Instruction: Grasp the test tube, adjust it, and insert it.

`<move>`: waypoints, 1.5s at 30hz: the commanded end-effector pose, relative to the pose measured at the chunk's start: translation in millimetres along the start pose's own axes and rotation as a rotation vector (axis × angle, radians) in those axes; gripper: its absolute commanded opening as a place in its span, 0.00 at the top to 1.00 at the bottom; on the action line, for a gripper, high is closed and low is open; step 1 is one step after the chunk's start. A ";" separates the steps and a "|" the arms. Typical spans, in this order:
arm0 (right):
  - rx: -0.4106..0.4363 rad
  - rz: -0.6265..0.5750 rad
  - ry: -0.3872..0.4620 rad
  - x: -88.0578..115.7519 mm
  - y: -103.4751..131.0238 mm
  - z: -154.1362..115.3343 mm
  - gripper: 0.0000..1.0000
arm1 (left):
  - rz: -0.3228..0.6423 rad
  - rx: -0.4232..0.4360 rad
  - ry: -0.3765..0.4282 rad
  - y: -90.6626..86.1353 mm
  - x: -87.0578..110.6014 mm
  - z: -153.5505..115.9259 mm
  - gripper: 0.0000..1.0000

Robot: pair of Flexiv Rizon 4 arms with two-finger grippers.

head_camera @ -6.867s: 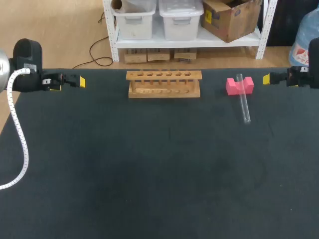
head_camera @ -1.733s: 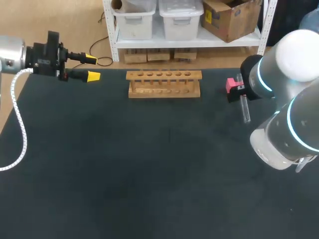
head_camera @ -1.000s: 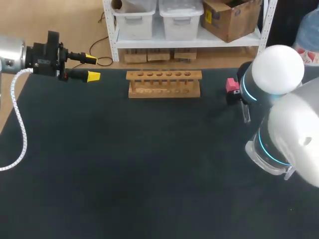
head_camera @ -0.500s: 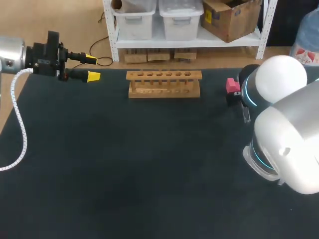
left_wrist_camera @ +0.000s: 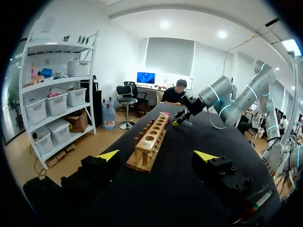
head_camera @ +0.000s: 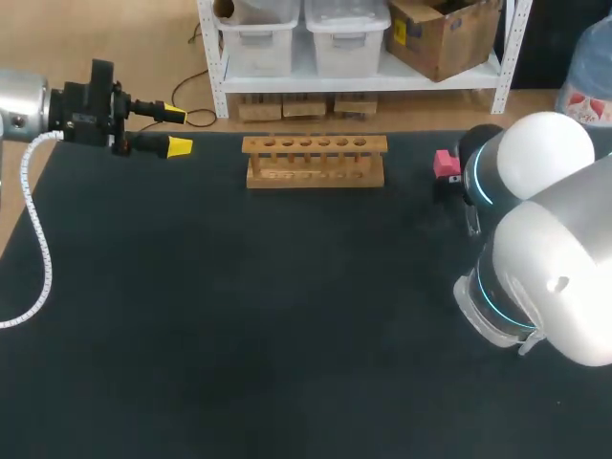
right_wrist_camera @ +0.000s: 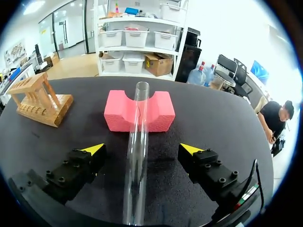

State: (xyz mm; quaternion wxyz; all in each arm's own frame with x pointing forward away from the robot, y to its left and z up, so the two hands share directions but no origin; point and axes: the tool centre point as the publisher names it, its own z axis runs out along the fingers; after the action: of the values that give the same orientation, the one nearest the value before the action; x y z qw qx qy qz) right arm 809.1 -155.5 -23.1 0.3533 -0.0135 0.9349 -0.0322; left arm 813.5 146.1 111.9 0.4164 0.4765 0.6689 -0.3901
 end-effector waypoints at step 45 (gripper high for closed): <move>-0.026 0.011 0.022 -0.7 7.1 0.2 1.00 | 0.003 -0.001 -0.003 -0.1 1.1 -0.2 0.00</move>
State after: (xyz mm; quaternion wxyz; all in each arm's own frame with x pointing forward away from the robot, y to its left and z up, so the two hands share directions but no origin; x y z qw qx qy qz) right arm 810.3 -149.7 -25.1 0.3459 -0.0135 0.9380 -0.0174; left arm 813.5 146.1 111.9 0.4164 0.4765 0.6689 -0.3901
